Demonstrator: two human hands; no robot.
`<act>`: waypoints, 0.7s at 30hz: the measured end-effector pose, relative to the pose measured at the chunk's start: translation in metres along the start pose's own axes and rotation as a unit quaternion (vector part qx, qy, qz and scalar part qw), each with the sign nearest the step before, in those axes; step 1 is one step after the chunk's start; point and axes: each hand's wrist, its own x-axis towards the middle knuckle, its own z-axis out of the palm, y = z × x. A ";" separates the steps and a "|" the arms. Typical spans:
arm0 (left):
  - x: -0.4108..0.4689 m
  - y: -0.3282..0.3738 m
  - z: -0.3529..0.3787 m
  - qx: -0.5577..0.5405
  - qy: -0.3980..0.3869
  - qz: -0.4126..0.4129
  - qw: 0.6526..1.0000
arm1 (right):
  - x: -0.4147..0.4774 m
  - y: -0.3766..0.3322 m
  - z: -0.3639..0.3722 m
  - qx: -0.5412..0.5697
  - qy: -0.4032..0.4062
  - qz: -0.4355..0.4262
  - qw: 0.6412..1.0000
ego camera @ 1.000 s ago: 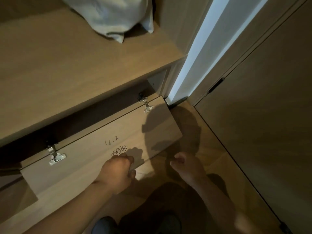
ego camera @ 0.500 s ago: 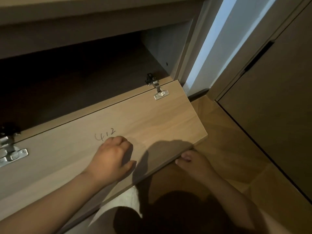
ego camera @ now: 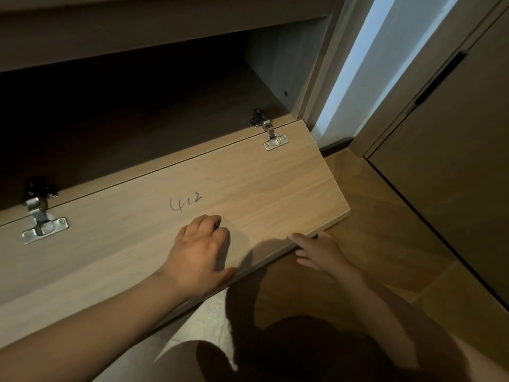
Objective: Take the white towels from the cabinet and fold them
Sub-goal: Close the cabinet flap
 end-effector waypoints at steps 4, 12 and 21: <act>-0.001 0.001 0.005 0.055 -0.010 0.005 0.998 | -0.002 -0.007 0.003 0.157 -0.026 0.059 0.986; -0.012 0.002 0.005 0.104 -0.007 0.023 0.994 | -0.008 -0.001 -0.002 0.207 0.003 0.058 0.977; -0.026 0.025 -0.024 0.063 -0.024 0.008 0.998 | -0.046 -0.019 -0.021 0.184 0.018 -0.003 0.983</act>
